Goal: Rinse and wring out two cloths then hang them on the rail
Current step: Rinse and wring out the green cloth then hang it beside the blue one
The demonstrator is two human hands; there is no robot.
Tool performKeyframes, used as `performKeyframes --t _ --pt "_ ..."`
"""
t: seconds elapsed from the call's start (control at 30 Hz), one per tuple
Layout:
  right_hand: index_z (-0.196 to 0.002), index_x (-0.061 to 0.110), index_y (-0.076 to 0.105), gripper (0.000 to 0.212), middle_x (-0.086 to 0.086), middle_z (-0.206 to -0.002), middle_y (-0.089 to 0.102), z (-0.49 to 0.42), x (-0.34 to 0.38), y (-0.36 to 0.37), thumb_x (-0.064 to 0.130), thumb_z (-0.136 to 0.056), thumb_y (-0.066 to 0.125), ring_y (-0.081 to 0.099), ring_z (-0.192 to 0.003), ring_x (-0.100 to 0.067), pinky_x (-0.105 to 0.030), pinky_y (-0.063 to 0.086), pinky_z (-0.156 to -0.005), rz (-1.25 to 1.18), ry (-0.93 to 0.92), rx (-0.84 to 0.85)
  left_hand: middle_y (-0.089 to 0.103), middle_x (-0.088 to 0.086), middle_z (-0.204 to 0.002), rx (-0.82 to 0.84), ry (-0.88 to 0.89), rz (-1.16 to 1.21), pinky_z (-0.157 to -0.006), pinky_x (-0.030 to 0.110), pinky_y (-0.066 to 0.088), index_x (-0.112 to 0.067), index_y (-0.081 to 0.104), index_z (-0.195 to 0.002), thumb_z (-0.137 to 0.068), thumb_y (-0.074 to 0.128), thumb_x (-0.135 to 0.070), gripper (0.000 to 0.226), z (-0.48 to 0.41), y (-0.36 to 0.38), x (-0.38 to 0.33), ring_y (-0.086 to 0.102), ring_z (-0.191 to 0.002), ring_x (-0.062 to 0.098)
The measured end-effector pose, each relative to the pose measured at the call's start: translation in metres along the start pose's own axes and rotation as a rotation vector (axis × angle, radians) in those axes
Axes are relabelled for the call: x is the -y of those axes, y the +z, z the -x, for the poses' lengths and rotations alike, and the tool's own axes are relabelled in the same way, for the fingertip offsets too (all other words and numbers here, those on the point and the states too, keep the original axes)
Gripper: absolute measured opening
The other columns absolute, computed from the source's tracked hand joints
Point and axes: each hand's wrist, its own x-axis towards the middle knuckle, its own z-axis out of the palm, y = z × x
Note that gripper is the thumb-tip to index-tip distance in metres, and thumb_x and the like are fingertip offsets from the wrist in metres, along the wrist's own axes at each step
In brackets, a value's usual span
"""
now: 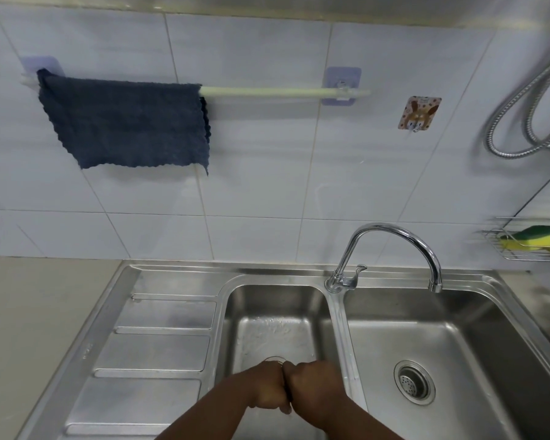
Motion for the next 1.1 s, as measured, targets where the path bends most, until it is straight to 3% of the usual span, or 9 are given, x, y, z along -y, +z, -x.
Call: performKeyframes --t 0.13,0.23,0.33,0.4,0.53,0.67,0.83,0.93,1.1 --pt "-0.055 0.024 0.052 0.029 0.003 -0.036 0.049 -0.006 -0.006 -0.017 0.024 -0.04 0.077 0.044 -0.025 -0.011 -0.018 0.016 -0.036 0.001 0.033 -0.186 0.063 0.007 -0.072 -0.321 0.13 -0.316 -0.069 0.034 0.056 -0.012 0.063 -0.075 -0.076 0.057 -0.021 0.011 0.006 -0.009 -0.005 0.066 -0.073 0.026" --pt "-0.062 0.026 0.055 0.029 0.003 -0.042 0.055 -0.007 -0.013 -0.049 0.026 -0.043 0.077 0.051 -0.03 -0.011 -0.018 0.019 -0.038 -0.024 0.086 -0.346 0.069 0.004 -0.078 -0.674 0.265 -0.524 -0.067 0.035 0.056 -0.018 0.065 -0.086 -0.078 0.053 -0.019 0.015 0.016 -0.023 -0.013 0.066 -0.07 0.025" --pt "-0.073 0.025 0.056 0.028 0.005 -0.061 0.063 -0.004 -0.018 -0.064 0.022 -0.053 0.076 0.058 -0.041 -0.014 -0.019 0.027 -0.039 -0.169 0.107 -0.474 0.066 0.0 -0.07 -0.962 0.46 -0.574 -0.052 0.034 0.053 -0.02 0.061 -0.083 -0.071 0.061 -0.02 0.012 0.02 -0.027 -0.011 0.062 -0.058 0.02" --pt "-0.086 0.026 0.05 0.032 0.003 -0.081 0.062 0.0 -0.017 -0.06 0.022 -0.065 0.074 0.06 -0.055 -0.017 -0.022 0.038 -0.043 -0.286 0.094 -0.414 0.063 -0.002 -0.07 -0.949 0.477 -0.571 -0.049 0.033 0.05 -0.021 0.058 -0.083 -0.068 0.068 -0.022 0.019 0.017 -0.017 -0.004 0.058 -0.056 0.017" --pt "-0.102 0.03 0.038 0.048 -0.001 -0.1 0.06 0.011 -0.022 -0.038 0.027 -0.072 0.076 0.062 -0.082 -0.015 -0.031 0.056 -0.069 -0.646 0.124 -0.002 0.06 -0.003 -0.098 -0.553 0.241 -0.2 -0.073 0.035 0.054 -0.029 0.046 -0.101 -0.082 0.058 -0.035 0.024 0.005 0.015 0.025 0.06 -0.082 0.015" --pt "-0.103 0.022 0.059 0.027 -0.009 -0.092 0.071 0.02 -0.029 -0.039 0.016 -0.081 0.074 0.072 -0.071 -0.024 -0.034 0.057 -0.051 -1.109 0.176 -0.01 0.063 -0.002 -0.103 -0.287 0.247 0.387 -0.074 0.027 0.055 -0.04 0.043 -0.111 -0.083 0.064 -0.034 0.036 0.018 0.015 0.036 0.065 -0.085 0.011" --pt "-0.104 0.017 0.07 0.018 -0.013 -0.076 0.075 0.022 -0.03 -0.061 0.022 -0.099 0.053 0.071 -0.058 -0.031 -0.031 0.053 -0.046 -1.324 0.267 -0.142 0.068 0.014 -0.105 -0.523 0.295 0.895 -0.077 0.04 0.061 -0.028 0.062 -0.114 -0.094 0.061 -0.017 0.023 0.035 0.004 0.025 0.072 -0.084 0.027" --pt "-0.084 0.021 0.063 0.018 -0.014 -0.063 0.071 0.02 -0.029 -0.071 0.029 -0.097 0.055 0.062 -0.042 -0.023 -0.027 0.047 -0.041 -1.163 0.323 -0.164 0.069 0.015 -0.107 -0.597 0.357 1.051 -0.076 0.035 0.061 -0.017 0.07 -0.11 -0.089 0.064 -0.004 0.026 0.043 -0.003 0.023 0.072 -0.091 0.026" --pt "-0.066 0.037 0.058 0.026 0.006 -0.057 0.066 0.02 -0.034 -0.075 0.038 -0.092 0.06 0.062 -0.059 -0.001 -0.011 0.042 -0.054 -0.777 0.297 -0.322 0.075 0.001 -0.1 -0.723 0.392 0.974 -0.074 0.027 0.058 -0.019 0.079 -0.08 -0.078 0.066 0.017 0.038 0.05 -0.006 0.028 0.071 -0.093 0.023"
